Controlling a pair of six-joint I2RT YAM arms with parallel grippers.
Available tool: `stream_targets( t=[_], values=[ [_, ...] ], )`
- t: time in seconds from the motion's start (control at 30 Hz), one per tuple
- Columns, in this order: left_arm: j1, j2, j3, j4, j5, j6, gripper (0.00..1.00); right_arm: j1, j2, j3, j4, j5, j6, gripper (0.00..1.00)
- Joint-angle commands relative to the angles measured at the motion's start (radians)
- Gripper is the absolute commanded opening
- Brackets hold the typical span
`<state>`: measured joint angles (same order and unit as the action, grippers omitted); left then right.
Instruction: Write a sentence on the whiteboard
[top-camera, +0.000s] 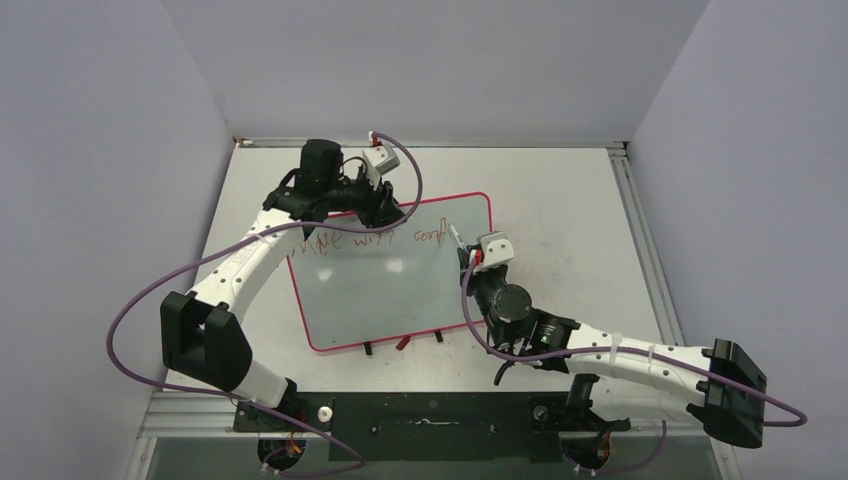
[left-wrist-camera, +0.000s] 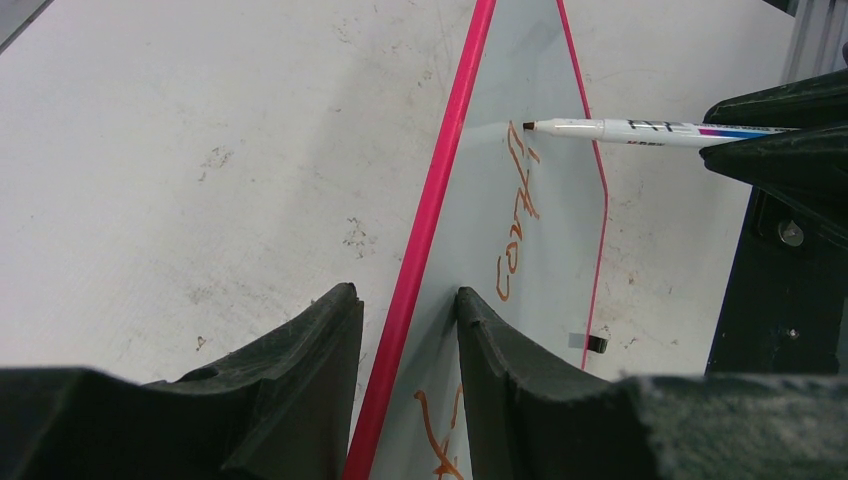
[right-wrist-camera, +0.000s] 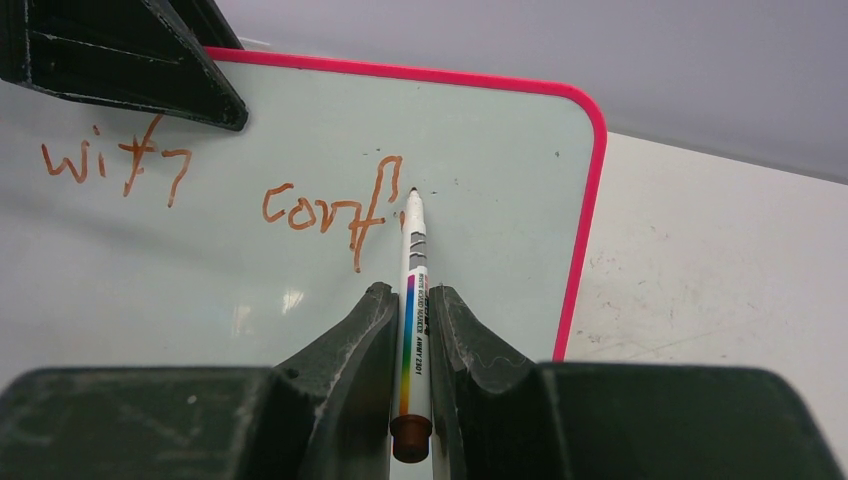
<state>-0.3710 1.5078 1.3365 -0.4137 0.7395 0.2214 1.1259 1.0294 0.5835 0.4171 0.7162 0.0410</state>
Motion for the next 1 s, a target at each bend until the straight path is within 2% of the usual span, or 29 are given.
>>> stream_targets(
  t=[0.0,0.17,0.4,0.67,0.97],
  values=[
    [-0.014,-0.002,0.000,-0.048,0.073,-0.008,0.00,-0.014,-0.001,0.034,0.019,-0.025,0.013,0.05],
    [-0.013,0.000,-0.002,-0.048,0.070,-0.007,0.00,-0.015,-0.074,0.029,0.014,-0.039,0.001,0.05],
    [-0.005,-0.003,-0.003,-0.044,0.068,-0.007,0.00,-0.009,-0.126,0.019,-0.007,-0.136,-0.010,0.05],
    [-0.002,-0.006,-0.006,-0.042,0.059,-0.005,0.00,-0.013,-0.151,0.044,-0.104,-0.157,-0.021,0.05],
    [0.000,-0.011,-0.009,-0.039,0.053,-0.005,0.00,-0.152,-0.198,0.036,-0.195,-0.333,0.020,0.05]
  ],
)
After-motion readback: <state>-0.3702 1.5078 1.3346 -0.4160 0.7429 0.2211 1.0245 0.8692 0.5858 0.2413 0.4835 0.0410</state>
